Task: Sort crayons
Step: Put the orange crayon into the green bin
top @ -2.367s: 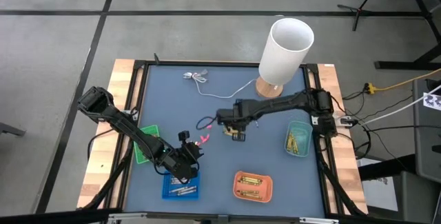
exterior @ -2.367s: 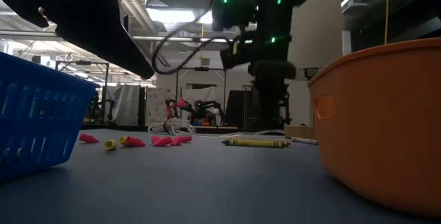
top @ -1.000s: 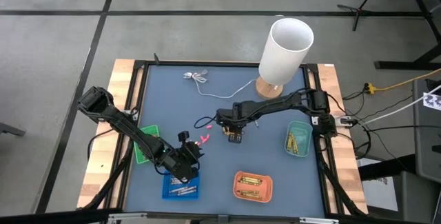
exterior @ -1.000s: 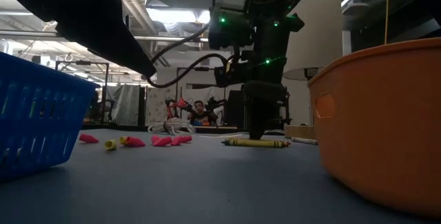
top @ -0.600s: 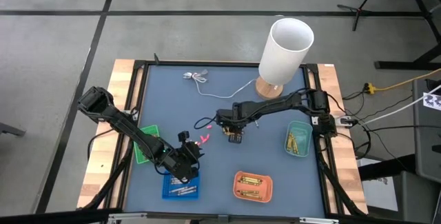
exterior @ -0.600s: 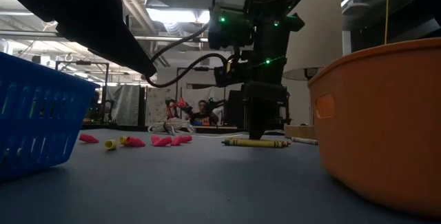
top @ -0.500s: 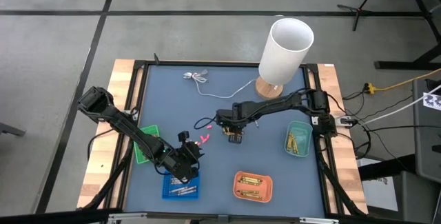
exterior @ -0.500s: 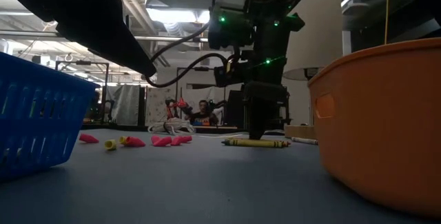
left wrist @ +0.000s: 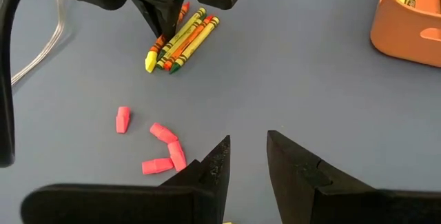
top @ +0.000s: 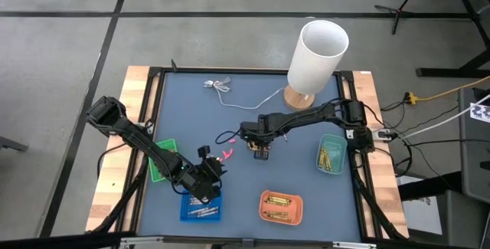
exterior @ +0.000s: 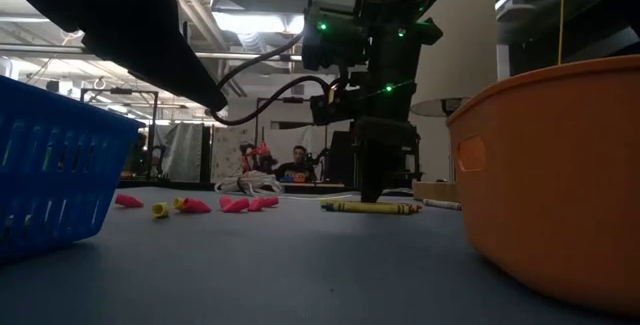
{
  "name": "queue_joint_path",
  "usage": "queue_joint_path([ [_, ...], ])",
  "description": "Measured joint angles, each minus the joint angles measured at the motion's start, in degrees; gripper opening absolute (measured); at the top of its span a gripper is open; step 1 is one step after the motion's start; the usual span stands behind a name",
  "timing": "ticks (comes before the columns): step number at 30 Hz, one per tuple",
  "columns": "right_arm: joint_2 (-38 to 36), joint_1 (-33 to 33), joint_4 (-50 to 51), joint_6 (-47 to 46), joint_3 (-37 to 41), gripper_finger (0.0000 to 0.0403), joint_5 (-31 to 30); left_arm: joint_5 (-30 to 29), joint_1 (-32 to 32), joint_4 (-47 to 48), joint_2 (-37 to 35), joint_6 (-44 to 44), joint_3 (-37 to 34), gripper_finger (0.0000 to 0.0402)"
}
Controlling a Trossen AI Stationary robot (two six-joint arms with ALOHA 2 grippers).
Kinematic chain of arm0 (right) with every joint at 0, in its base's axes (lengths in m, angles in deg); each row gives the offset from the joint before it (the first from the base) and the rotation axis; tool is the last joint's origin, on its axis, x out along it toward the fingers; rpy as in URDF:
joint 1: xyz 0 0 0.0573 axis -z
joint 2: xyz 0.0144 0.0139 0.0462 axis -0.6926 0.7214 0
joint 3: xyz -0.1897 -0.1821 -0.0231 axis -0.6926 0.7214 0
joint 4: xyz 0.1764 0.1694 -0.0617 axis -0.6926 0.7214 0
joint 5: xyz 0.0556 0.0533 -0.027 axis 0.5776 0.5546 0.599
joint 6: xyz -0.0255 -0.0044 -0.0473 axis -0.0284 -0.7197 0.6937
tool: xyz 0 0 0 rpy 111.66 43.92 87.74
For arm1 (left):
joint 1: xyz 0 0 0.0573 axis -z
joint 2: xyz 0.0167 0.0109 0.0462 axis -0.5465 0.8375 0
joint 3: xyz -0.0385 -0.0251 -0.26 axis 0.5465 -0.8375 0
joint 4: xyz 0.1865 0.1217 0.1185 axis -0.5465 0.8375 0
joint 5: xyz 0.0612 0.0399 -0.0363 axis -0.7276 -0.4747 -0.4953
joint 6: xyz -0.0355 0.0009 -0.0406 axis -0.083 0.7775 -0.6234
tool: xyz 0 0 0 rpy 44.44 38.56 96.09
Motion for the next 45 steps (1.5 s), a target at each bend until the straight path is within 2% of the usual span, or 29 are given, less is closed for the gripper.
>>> queue_joint_path([
  [8, -0.52, 0.03, 0.19, 0.00, -0.56, 0.0006, -0.28, -0.04, -0.02, -0.26, 0.00, 0.11, 0.00, 0.0082],
  [20, -0.70, 0.07, -4.58, 0.04, -6.44, 0.0015, 1.65, 0.29, 0.73, -3.34, -3.16, 2.10, -0.02, 0.0082],
  [25, -0.85, 0.09, -10.80, 0.02, -7.93, 0.0016, 3.94, 3.72, 3.39, -3.24, -7.72, 2.12, -0.02, 0.0082],
  [31, -0.90, 0.07, -22.90, 0.02, -8.66, 0.0016, 10.72, 5.40, 8.59, -1.88, -14.16, 1.69, -0.02, 0.0082],
  [35, -0.90, 0.01, -32.75, -0.06, -8.66, 0.0016, 14.29, 1.90, 12.60, 1.17, -17.61, -1.12, -0.02, 0.0082],
  [45, -0.91, -0.41, -54.92, -1.54, -8.66, 0.0017, 22.73, -14.96, 18.80, 7.06, -20.00, -7.41, -0.02, 0.0082],
])
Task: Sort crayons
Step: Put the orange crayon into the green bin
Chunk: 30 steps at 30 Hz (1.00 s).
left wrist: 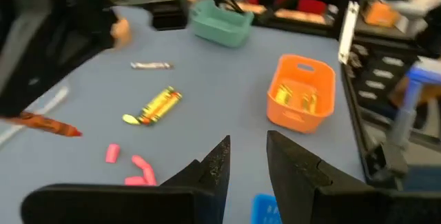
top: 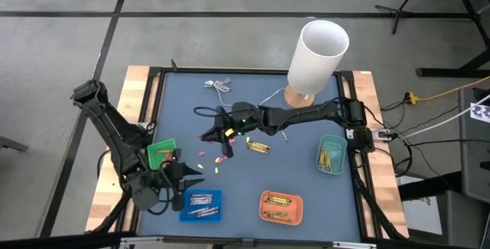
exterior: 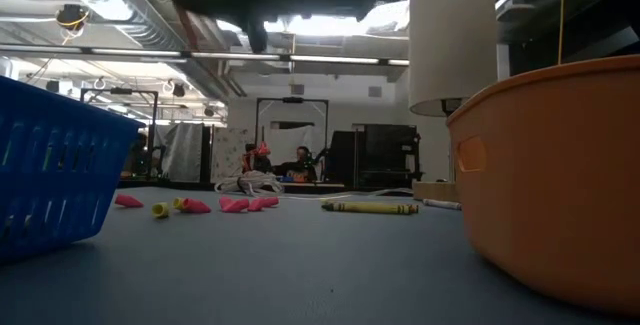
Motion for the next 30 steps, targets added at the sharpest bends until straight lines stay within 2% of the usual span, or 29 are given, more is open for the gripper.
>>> queue_joint_path([
  [6, -0.04, -1.58, -7.68, 0.03, 0.00, 0.0017, 3.22, -8.46, 0.20, 0.03, 0.00, -0.01, 0.00, 0.0082],
  [10, -0.03, -2.95, -10.22, 0.08, 0.00, 0.0017, 5.39, -11.26, 0.20, 0.03, 0.00, 0.27, 0.00, 0.0082],
  [22, -0.05, -6.41, -10.96, 3.23, 0.00, 0.0017, 5.64, -11.56, 0.26, -0.02, 0.04, 0.46, 0.00, 0.0082],
  [30, -0.11, -6.42, -15.79, 3.20, 0.00, 0.0017, 5.67, -10.90, -0.29, 0.05, 0.04, 0.47, 0.00, 0.0082],
])
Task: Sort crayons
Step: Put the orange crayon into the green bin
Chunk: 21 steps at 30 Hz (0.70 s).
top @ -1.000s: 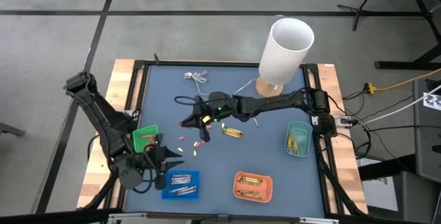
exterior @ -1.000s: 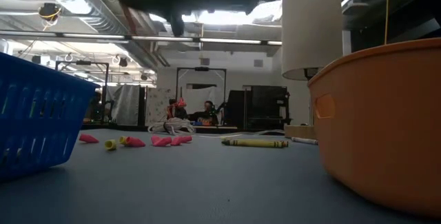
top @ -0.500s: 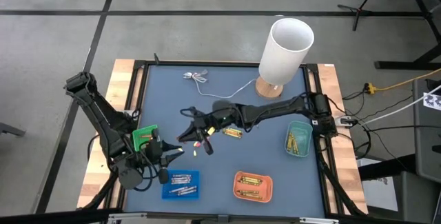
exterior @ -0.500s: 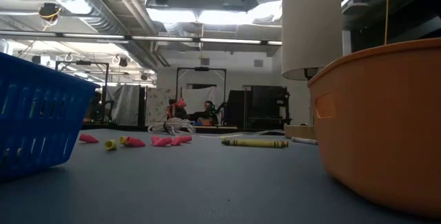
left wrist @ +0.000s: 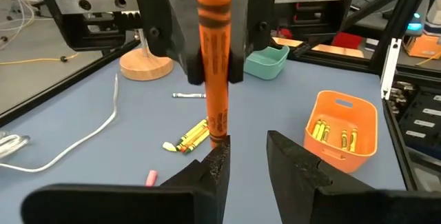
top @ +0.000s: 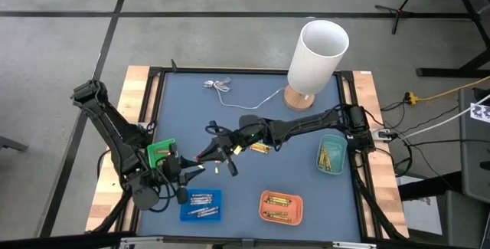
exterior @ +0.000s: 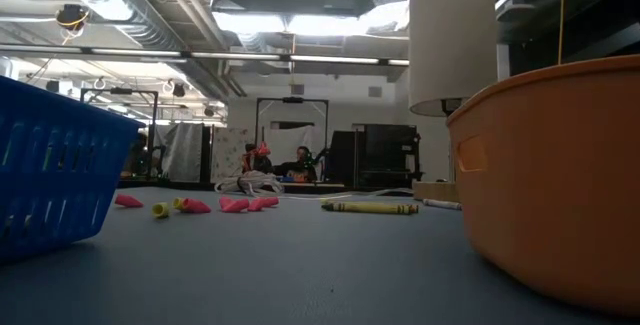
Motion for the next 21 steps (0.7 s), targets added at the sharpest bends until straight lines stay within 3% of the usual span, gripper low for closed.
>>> queue_joint_path([
  [13, 0.00, 0.09, 4.12, 0.00, 0.00, 0.0017, 1.85, 6.26, -1.56, 0.41, 0.02, 0.02, 0.00, 0.0082],
  [21, 0.00, 0.09, 5.30, 0.00, 0.00, 0.0017, 4.30, 6.45, -1.57, 3.13, 0.02, 0.02, 0.00, 0.0082],
])
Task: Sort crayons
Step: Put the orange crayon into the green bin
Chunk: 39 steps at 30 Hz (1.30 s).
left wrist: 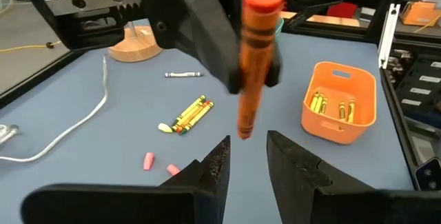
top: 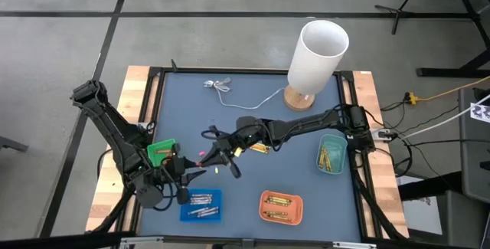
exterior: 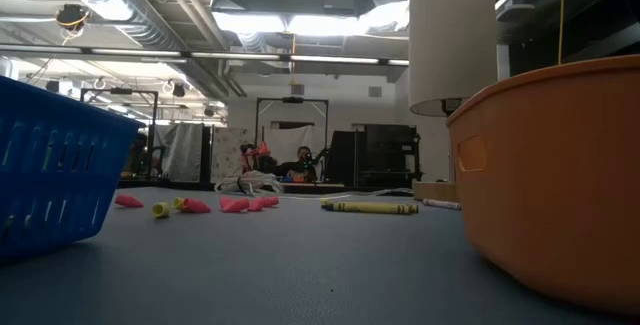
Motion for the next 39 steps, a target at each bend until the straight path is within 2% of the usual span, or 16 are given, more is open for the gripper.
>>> queue_joint_path([
  [13, 0.02, 0.00, -1.77, 0.01, 0.00, 0.0017, 0.19, -1.99, 0.00, -0.21, 0.00, -0.07, 0.00, 0.0082],
  [22, 0.04, 0.00, -5.89, 0.06, 0.00, 0.0017, 0.12, -1.99, -2.49, -1.75, 0.00, -0.04, 0.00, 0.0081],
  [39, 0.04, 0.00, -1.93, 0.07, 0.00, 0.0017, -4.34, -1.56, -4.62, -2.40, 0.00, -0.01, 0.00, 0.0081],
])
